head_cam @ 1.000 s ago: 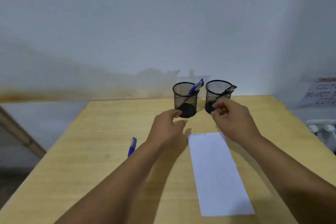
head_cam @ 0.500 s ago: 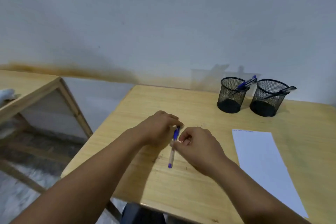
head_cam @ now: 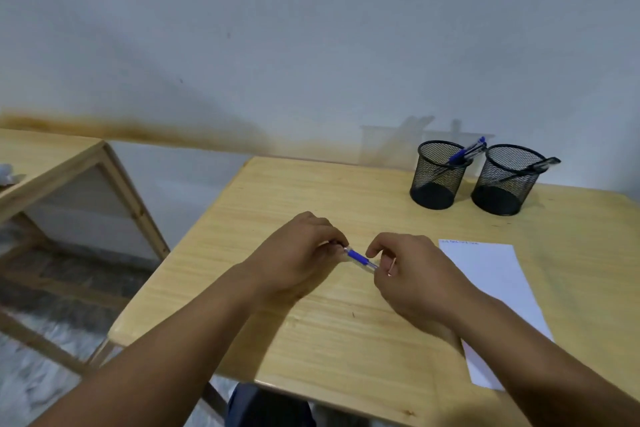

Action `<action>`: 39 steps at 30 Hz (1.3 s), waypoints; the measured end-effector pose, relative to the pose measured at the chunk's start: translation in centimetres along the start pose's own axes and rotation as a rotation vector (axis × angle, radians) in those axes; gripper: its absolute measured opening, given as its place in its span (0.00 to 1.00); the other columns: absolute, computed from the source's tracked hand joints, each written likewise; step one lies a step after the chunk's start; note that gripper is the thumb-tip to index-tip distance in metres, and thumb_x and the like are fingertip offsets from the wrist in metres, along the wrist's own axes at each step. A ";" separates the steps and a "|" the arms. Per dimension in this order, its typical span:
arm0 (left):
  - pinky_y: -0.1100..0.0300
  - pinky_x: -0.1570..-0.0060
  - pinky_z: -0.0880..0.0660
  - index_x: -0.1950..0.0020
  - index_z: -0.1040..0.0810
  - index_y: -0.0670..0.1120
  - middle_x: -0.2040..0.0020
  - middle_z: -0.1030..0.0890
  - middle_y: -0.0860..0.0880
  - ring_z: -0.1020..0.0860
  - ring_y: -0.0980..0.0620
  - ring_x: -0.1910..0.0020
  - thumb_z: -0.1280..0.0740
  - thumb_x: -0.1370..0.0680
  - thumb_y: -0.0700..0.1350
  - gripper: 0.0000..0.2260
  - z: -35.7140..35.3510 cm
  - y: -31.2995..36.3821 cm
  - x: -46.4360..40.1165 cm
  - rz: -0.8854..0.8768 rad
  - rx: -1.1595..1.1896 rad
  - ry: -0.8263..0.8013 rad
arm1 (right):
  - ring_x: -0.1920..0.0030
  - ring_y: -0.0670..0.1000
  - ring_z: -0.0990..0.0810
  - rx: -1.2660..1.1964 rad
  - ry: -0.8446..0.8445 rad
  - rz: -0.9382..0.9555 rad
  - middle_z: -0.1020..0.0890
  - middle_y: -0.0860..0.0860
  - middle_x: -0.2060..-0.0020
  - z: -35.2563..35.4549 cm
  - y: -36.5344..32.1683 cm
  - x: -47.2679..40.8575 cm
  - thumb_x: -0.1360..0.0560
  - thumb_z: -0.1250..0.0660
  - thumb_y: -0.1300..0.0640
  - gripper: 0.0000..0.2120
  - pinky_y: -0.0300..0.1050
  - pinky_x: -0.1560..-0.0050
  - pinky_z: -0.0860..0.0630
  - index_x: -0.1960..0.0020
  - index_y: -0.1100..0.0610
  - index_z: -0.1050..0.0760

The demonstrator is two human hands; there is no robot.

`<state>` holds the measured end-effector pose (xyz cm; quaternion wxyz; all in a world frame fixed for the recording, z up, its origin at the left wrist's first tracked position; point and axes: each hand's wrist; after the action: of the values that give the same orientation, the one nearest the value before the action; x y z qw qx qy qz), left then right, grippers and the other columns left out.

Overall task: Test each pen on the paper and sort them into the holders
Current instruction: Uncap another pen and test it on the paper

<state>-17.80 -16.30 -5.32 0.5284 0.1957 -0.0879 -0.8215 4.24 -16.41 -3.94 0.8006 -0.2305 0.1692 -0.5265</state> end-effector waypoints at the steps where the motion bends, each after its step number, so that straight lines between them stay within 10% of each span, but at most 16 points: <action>1: 0.62 0.51 0.30 0.44 0.19 0.54 0.50 0.18 0.58 0.28 0.57 0.52 0.41 0.20 0.56 0.14 -0.3 0.7 -0.2 -0.003 0.006 0.013 | 0.62 0.42 0.24 0.030 0.012 0.028 0.22 0.41 0.61 0.6 0.6 0.3 0.28 0.39 0.55 0.10 0.44 0.63 0.23 0.50 0.42 0.25; 10: 0.54 0.56 0.27 0.44 0.18 0.52 0.52 0.18 0.54 0.27 0.53 0.54 0.36 0.19 0.51 0.09 -3.6 7.6 -3.6 -0.114 0.073 0.128 | 0.61 0.44 0.24 0.160 0.133 0.206 0.20 0.41 0.62 5.0 5.2 3.1 0.24 0.36 0.51 0.04 0.42 0.62 0.28 0.51 0.44 0.24; 19: 0.71 0.56 0.35 0.46 0.16 0.51 0.55 0.18 0.54 0.27 0.55 0.56 0.35 0.20 0.48 0.08 -5.3 11.7 -5.7 -0.156 0.199 0.189 | 0.66 0.45 0.22 0.037 0.398 0.217 0.17 0.41 0.64 6.4 7.8 5.6 0.27 0.34 0.48 0.07 0.42 0.64 0.25 0.55 0.47 0.18; 29: 0.73 0.56 0.36 0.47 0.16 0.51 0.55 0.18 0.55 0.30 0.57 0.57 0.37 0.21 0.49 0.10 -6.8 12.8 -6.3 -0.161 0.149 0.172 | 0.64 0.44 0.20 0.049 0.322 0.016 0.17 0.38 0.64 6.7 9.8 6.7 0.25 0.34 0.44 0.05 0.49 0.69 0.22 0.53 0.42 0.20; 36: 0.71 0.55 0.34 0.50 0.17 0.55 0.55 0.20 0.60 0.26 0.60 0.55 0.30 0.23 0.48 0.04 -6.0 10.6 -6.9 0.126 0.156 0.230 | 0.62 0.38 0.20 -0.390 0.344 -0.208 0.17 0.34 0.62 7.4 11.6 6.8 0.24 0.32 0.56 0.08 0.30 0.62 0.27 0.49 0.44 0.18; 39: 0.60 0.53 0.26 0.51 0.18 0.56 0.56 0.20 0.59 0.24 0.58 0.54 0.32 0.26 0.49 0.06 -6.3 10.0 -7.0 0.377 0.135 0.312 | 0.66 0.43 0.21 -0.662 0.319 -0.339 0.16 0.42 0.57 7.6 12.1 6.4 0.23 0.36 0.63 0.17 0.41 0.57 0.19 0.40 0.47 0.19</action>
<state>-4.34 -13.88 -5.92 0.6652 0.3350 -0.0949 -0.6605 19.89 -16.70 -4.43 0.5486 -0.4160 0.4113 -0.5973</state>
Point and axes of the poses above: each hand's wrist, its own x-axis away from the middle knuckle, its own z-axis out of the back of the hand, y = z × x
